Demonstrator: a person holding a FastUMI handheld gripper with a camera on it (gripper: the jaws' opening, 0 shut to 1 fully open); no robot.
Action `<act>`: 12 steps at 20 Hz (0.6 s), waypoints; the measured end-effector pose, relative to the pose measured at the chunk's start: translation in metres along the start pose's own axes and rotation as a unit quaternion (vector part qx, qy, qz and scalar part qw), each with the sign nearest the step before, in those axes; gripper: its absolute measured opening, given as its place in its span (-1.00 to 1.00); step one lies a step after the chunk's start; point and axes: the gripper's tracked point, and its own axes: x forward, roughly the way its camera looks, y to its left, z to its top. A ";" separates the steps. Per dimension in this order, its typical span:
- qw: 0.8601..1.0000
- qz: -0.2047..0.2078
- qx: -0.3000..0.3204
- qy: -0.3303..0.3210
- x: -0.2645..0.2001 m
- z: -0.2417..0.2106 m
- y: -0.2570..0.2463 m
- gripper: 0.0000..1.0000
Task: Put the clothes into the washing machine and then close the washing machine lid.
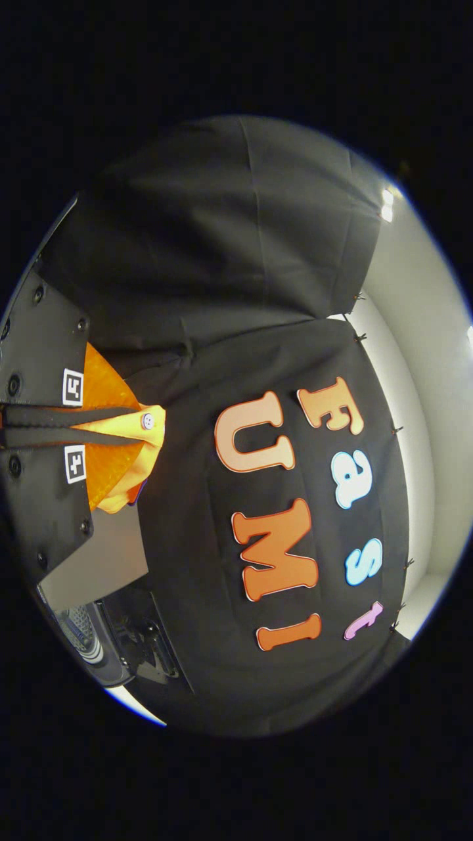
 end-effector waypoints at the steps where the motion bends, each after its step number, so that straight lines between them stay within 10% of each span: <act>1: 1.000 0.000 -0.007 -0.005 -0.007 0.009 -0.010 -0.84; 12: 0.996 -0.055 -0.003 -0.073 -0.106 0.089 -0.226 -0.84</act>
